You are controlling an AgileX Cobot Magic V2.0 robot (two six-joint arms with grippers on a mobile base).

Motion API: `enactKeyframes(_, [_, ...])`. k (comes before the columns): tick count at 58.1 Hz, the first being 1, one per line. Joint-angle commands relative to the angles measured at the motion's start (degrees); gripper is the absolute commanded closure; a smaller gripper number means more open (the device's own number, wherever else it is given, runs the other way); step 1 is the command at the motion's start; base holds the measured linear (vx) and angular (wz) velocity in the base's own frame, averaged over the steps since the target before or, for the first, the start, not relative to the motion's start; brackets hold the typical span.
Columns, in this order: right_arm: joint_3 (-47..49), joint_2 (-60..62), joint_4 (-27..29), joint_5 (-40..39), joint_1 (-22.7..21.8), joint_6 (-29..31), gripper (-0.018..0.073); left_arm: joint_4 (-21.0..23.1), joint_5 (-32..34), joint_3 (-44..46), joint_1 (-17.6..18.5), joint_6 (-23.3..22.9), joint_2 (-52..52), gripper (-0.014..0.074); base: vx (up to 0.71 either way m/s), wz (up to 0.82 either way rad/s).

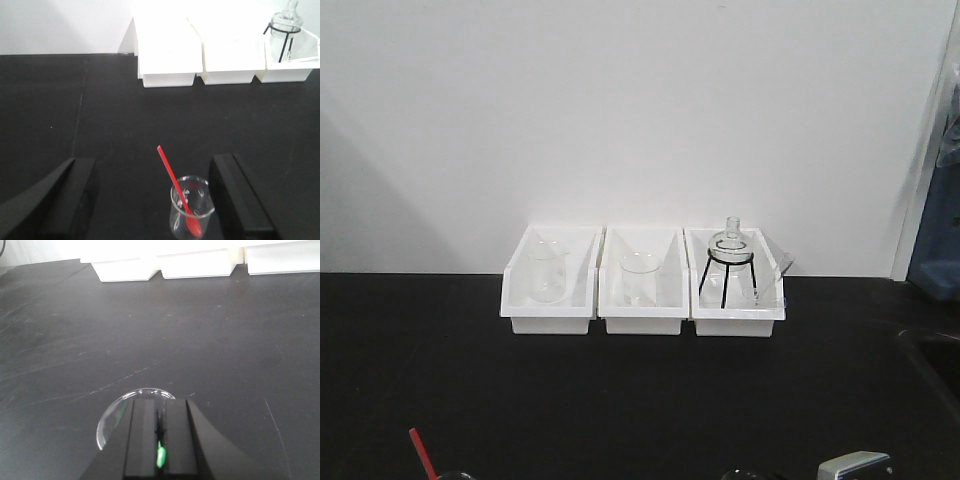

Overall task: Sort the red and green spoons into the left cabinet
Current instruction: 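Close left gripper on red spoon and right gripper on green spoon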

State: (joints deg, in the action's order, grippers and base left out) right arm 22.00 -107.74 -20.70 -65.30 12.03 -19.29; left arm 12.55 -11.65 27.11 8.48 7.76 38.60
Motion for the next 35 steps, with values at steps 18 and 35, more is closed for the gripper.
enactKeyframes(18, [0.82, 1.85, -0.19, -11.53, 0.08, 0.43, 0.0568, 0.61, 20.54, 2.08, 0.15, -0.69, 19.58, 0.0032, 0.00, 0.00])
enactKeyframes(35, [0.82, 1.85, 0.14, -11.53, 0.08, 0.93, 0.0568, 0.25, 28.49, 2.08, 0.19, -8.46, 30.80, 0.0032, 0.00, 0.00])
